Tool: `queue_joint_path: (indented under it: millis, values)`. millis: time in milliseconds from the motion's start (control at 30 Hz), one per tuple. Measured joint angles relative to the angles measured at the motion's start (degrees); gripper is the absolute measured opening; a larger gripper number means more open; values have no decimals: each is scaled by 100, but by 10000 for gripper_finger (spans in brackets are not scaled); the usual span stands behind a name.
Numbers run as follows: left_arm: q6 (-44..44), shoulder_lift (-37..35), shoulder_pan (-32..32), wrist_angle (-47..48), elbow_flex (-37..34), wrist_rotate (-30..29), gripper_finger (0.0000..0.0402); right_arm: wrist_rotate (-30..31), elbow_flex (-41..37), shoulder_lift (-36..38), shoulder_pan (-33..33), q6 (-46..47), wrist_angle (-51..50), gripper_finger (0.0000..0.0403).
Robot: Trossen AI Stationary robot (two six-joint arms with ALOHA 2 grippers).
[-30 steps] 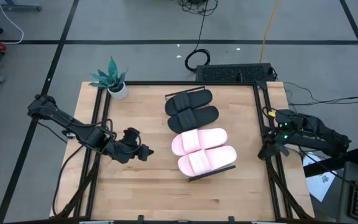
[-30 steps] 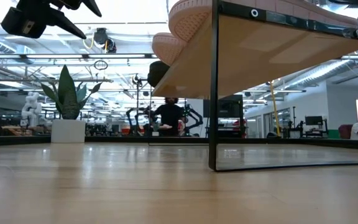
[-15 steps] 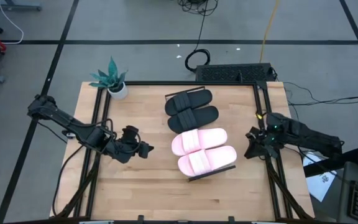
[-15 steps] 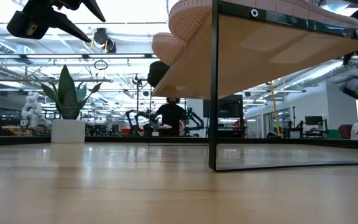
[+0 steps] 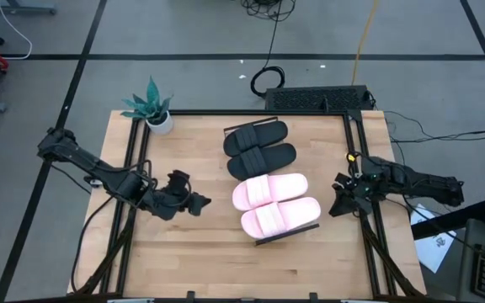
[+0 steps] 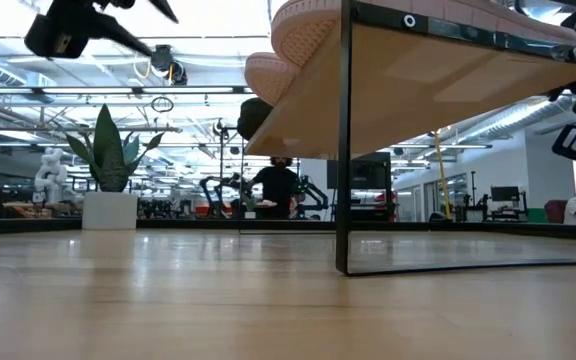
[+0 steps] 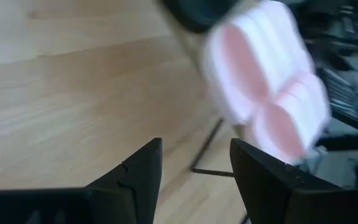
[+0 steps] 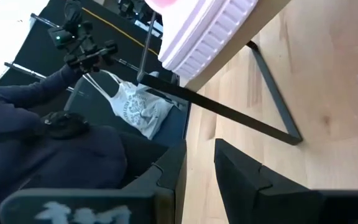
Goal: Pick and place slides into the shelf
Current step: Adjust the shelf
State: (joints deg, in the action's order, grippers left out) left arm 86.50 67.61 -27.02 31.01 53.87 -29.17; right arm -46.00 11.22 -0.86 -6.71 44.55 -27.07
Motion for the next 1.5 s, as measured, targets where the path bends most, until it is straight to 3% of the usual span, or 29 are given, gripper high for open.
queue_joint_path:
  millis: [167, 333, 433, 533, 667, 967, 1500]
  values:
    - [-450, 300, -478, -850, 2, -177, 186, 315, -4, 0, 261, 123, 7, 73]
    - [426, 1080, -1284, -1620, 4, -233, 186, 474, -9, 0, 403, 168, 61, 73]
    - [677, 1694, -1633, -2740, 9, -660, 186, 617, -10, -6, 446, 257, 163, 73]
    - [353, 2424, -1706, -3975, 9, -1000, 186, 743, -15, -13, 462, 280, 286, 73]
    - [-212, 3358, -1511, -5081, 88, -926, 186, 835, -17, -24, 462, 522, 330, 73]
    - [-745, 4464, -1280, -4665, 911, -1115, 186, 837, -46, -24, 462, 822, 629, 73]
    - [-1597, 5106, -938, -4548, 1517, -1231, 186, 853, -32, -28, 462, 917, 636, 73]
